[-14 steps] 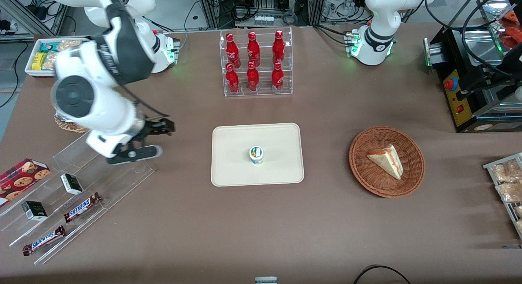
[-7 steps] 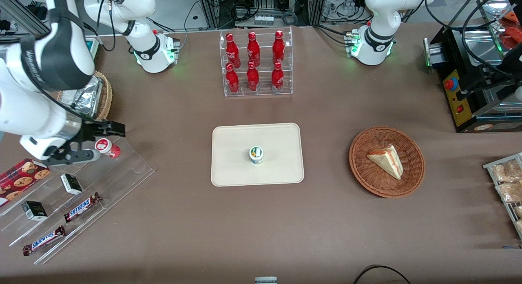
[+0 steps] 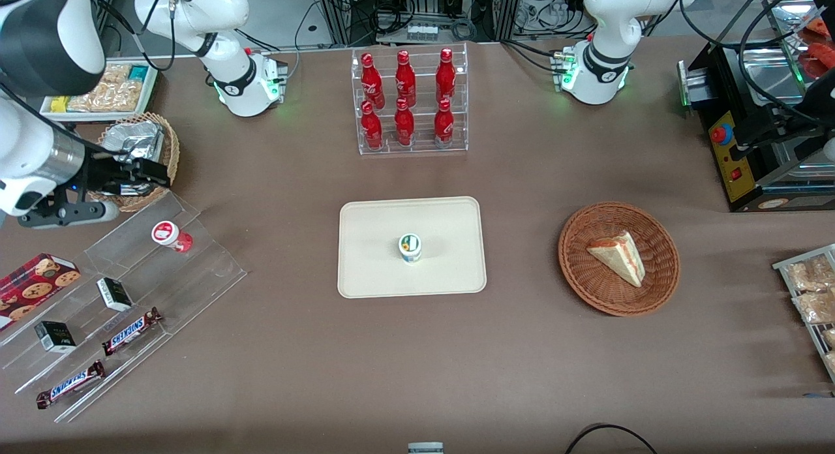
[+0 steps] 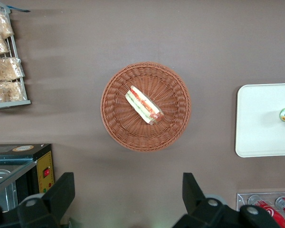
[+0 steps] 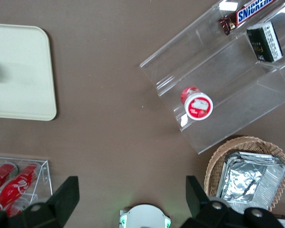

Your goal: Place green gum on tray

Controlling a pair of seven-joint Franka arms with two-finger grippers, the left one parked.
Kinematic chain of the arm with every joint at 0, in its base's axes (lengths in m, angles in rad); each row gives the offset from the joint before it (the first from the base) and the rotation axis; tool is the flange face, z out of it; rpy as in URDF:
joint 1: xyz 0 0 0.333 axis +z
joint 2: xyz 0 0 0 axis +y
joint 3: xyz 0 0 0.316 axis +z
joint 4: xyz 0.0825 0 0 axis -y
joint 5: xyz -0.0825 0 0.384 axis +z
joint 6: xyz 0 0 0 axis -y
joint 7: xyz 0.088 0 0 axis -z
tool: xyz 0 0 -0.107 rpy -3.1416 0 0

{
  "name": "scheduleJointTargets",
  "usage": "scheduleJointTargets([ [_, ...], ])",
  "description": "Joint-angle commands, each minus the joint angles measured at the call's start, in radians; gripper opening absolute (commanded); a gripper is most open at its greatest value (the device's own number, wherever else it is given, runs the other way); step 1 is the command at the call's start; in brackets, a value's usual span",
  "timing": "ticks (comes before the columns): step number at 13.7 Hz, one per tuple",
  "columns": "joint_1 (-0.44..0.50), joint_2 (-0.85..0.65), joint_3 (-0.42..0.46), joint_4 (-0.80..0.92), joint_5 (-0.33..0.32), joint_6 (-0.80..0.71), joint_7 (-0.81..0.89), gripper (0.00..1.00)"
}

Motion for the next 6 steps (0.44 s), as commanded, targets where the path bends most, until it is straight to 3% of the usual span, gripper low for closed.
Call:
scheduleJointTargets([
  [1, -0.036, -0.052, 0.006, -0.02, -0.011, -0.035, -0.003, 1.0],
  [6, -0.071, -0.078, 0.006, 0.011, -0.009, -0.104, 0.021, 1.0],
])
